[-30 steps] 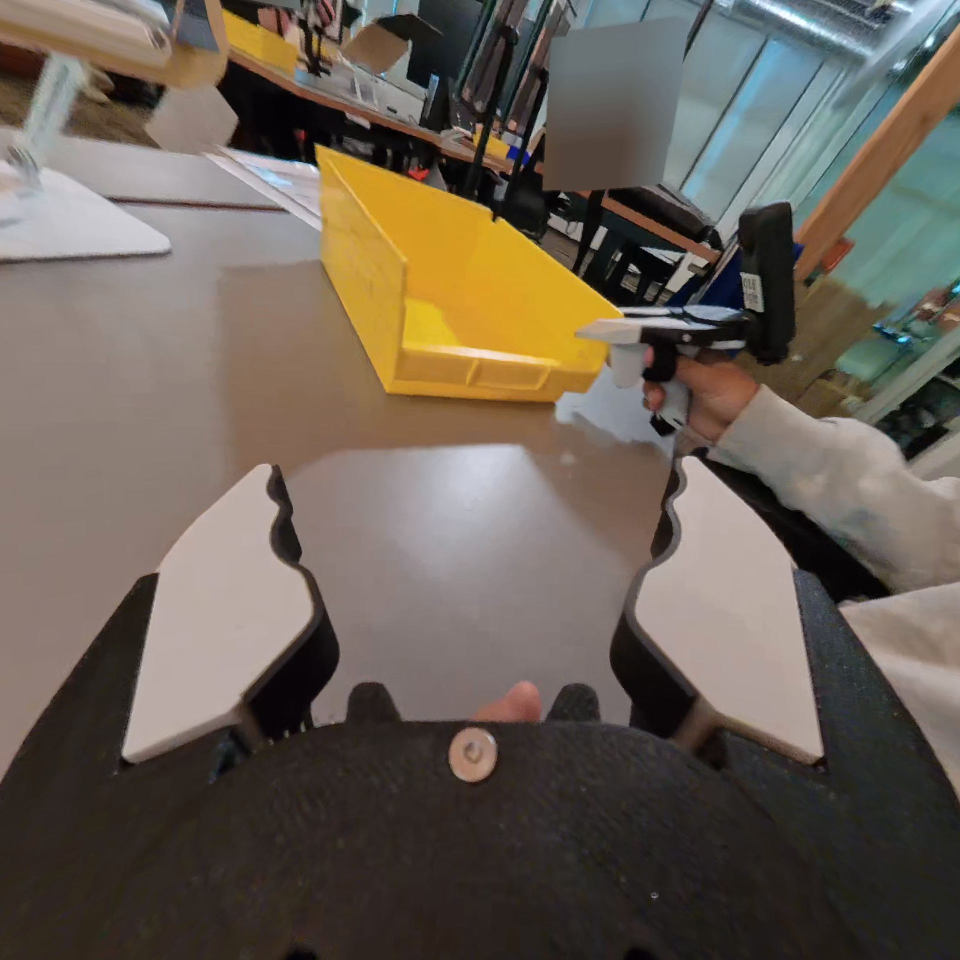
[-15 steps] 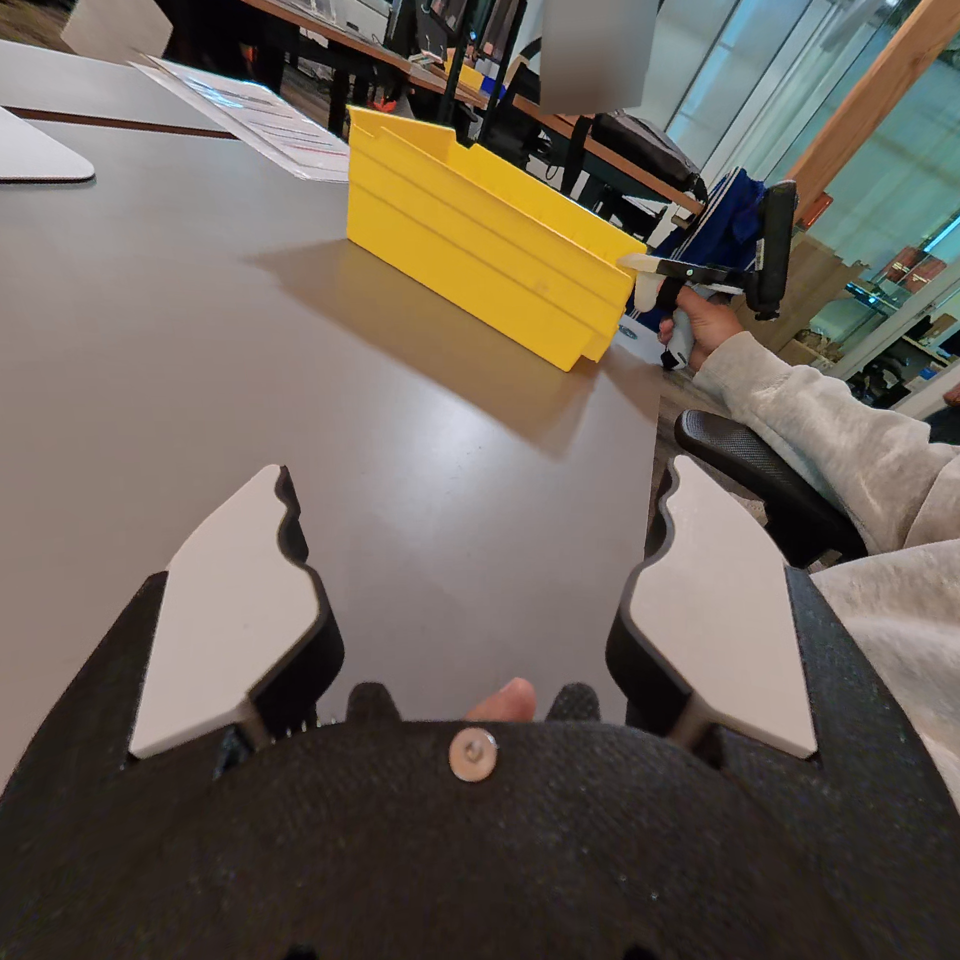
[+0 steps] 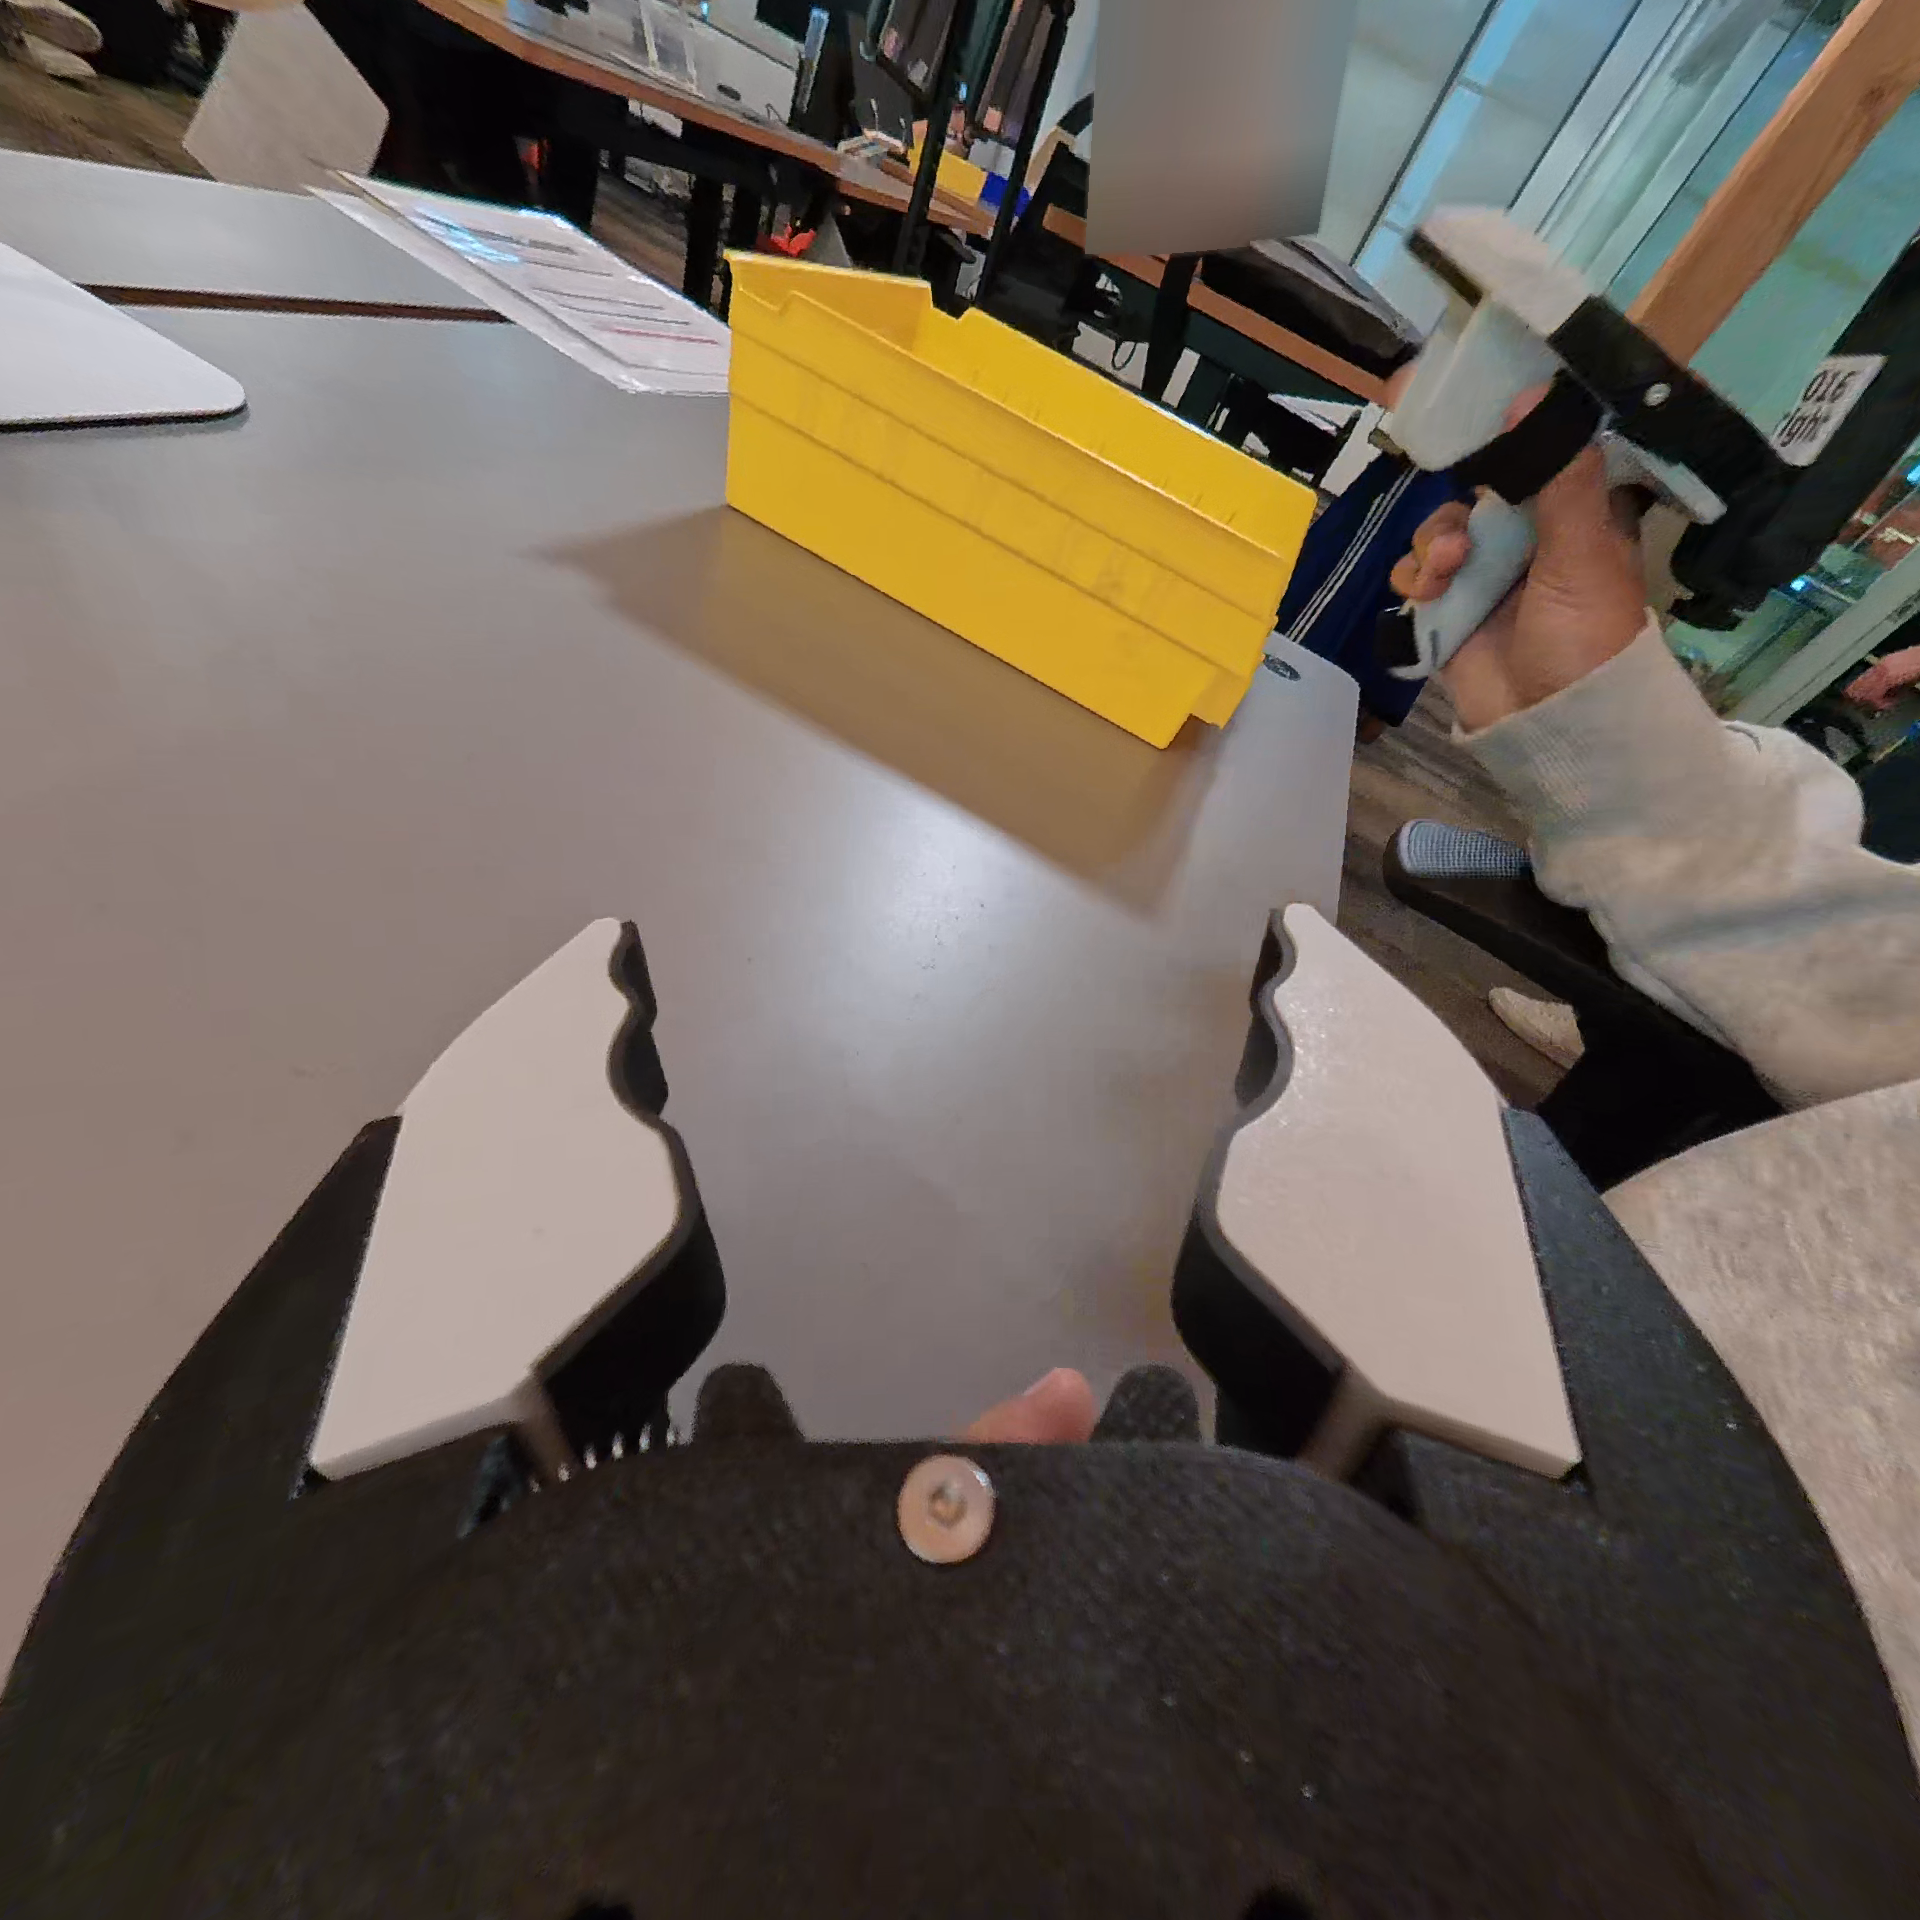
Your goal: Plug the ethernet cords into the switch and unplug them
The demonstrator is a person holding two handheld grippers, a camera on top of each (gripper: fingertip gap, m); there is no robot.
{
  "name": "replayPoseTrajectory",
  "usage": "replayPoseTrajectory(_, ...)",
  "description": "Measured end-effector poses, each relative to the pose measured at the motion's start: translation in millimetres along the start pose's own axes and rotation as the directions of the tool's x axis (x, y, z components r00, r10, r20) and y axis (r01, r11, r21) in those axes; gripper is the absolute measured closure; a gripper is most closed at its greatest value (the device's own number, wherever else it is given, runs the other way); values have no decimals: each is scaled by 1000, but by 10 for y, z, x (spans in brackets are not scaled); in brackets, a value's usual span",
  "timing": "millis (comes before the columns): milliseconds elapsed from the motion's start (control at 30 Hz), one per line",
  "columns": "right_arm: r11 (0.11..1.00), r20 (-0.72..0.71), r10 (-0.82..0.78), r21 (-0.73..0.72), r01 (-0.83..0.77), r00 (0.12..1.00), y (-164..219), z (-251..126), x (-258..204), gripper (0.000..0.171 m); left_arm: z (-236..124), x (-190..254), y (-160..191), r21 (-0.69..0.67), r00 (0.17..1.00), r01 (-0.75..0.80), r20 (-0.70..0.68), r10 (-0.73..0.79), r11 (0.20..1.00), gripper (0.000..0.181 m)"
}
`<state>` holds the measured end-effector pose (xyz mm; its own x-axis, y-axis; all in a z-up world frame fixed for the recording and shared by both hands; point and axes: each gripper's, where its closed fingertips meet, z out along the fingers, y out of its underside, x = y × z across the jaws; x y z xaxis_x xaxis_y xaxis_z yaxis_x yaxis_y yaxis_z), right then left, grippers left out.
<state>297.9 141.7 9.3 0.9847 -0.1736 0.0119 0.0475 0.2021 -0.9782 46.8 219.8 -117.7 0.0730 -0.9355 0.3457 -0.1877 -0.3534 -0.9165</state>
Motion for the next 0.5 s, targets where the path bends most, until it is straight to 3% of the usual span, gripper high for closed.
replayPoseTrajectory(100,971,253,41,-240,21,966,687,315,-1142,91,6,-15,5,-5,1000,12,1,-12,1000,77)
replayPoseTrajectory(167,908,340,-8,-392,150,940,1079,370,-1498,75,-23,-43,-5,2,1000,3,18,-3,1000,80)
replayPoseTrajectory(300,876,439,-186,-331,351,879,1211,306,-1696,84,-105,-148,-39,10,997,-42,70,41,999,93)
replayPoseTrajectory(400,882,448,-138,-350,316,883,1193,215,-1710,87,-131,-152,-30,11,999,0,39,0,1000,108)
replayPoseTrajectory(500,903,430,-107,-336,269,896,1111,211,-1653,100,-124,-134,32,-27,999,48,6,-48,998,124)
